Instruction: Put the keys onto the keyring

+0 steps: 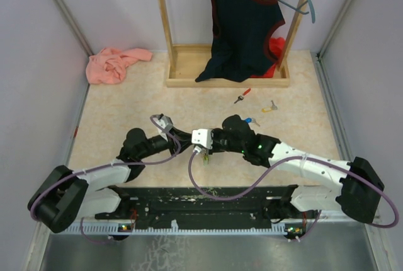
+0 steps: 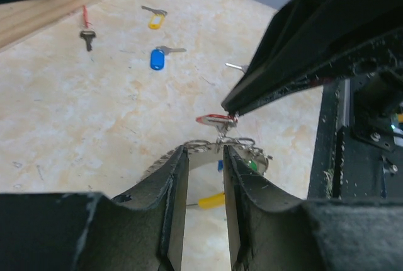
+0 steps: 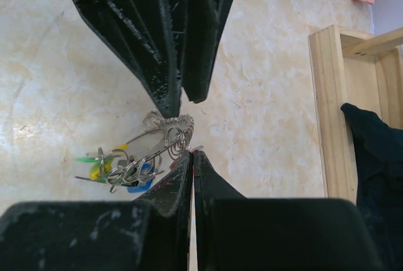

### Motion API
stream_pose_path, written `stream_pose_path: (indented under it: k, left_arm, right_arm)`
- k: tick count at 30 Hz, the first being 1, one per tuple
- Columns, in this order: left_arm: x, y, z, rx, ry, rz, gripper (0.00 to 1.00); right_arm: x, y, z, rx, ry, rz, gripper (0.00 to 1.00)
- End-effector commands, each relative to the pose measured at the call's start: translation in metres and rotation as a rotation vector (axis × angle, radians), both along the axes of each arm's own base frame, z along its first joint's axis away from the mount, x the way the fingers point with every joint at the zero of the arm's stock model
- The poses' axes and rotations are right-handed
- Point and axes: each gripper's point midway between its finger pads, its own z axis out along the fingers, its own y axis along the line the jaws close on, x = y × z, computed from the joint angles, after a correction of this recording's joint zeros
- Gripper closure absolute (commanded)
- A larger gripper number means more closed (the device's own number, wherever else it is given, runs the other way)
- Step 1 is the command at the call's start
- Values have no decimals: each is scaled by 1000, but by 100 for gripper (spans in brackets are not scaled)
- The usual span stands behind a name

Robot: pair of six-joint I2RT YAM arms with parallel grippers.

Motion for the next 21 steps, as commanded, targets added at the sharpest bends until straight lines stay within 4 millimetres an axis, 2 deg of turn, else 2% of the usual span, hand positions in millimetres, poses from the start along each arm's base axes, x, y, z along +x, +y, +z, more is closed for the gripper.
stream_pose_path:
  k: [1,5,14,21]
  left_arm:
    - [-14,-8,-5,65,-55,-135,66]
    - [-19,-14,-9,89,-83,-210,65]
    - [-6,-26,-5,113,-146,-247,65]
    - [-10,-33,-11,135,-127,-323,71]
  right_arm:
    - [1,14,46,90,-73,38,100]
    - [0,15,44,85,-66,46,100]
    - [-2,17,43,79,-56,59,100]
    - [-1,17,43,81,-57,56,100]
